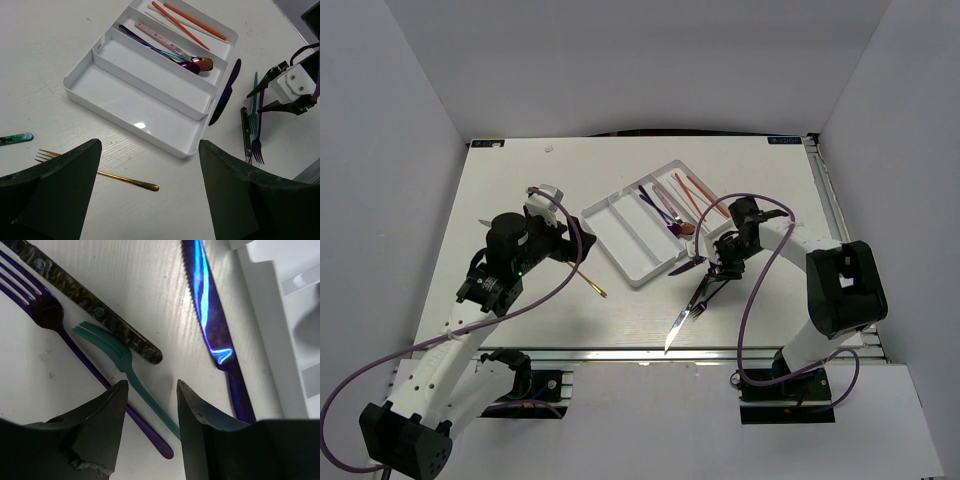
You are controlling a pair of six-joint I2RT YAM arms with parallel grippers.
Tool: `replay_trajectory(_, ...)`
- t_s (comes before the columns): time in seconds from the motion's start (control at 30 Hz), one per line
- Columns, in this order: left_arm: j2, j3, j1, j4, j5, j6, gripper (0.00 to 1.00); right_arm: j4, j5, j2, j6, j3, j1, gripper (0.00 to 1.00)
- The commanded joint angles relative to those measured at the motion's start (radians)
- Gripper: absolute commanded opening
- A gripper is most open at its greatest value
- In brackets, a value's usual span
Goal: Sort the eating utensils into containers
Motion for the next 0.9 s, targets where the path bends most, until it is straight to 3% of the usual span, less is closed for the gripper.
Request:
replay_trajectory(0.0, -0.021, -0.006, -0.001, 0.003, -0.010, 0.011, 0.90, 0.004, 0.005, 0.004, 0.002, -0.023, 0.005, 0.50)
replay_trajectory(0.6, -0.020, -0.009, -0.001, 0.003, -0.024, 0.014, 0.90, 0.061, 0.051, 0.067, 0.027, -0.029, 0.007, 0.40)
replay_trajectory(0.87, -0.021, -0.011, -0.001, 0.006, -0.028, 0.015, 0.90, 0.040, 0.071, 0.053, 0.014, -0.046, 0.005, 0.23)
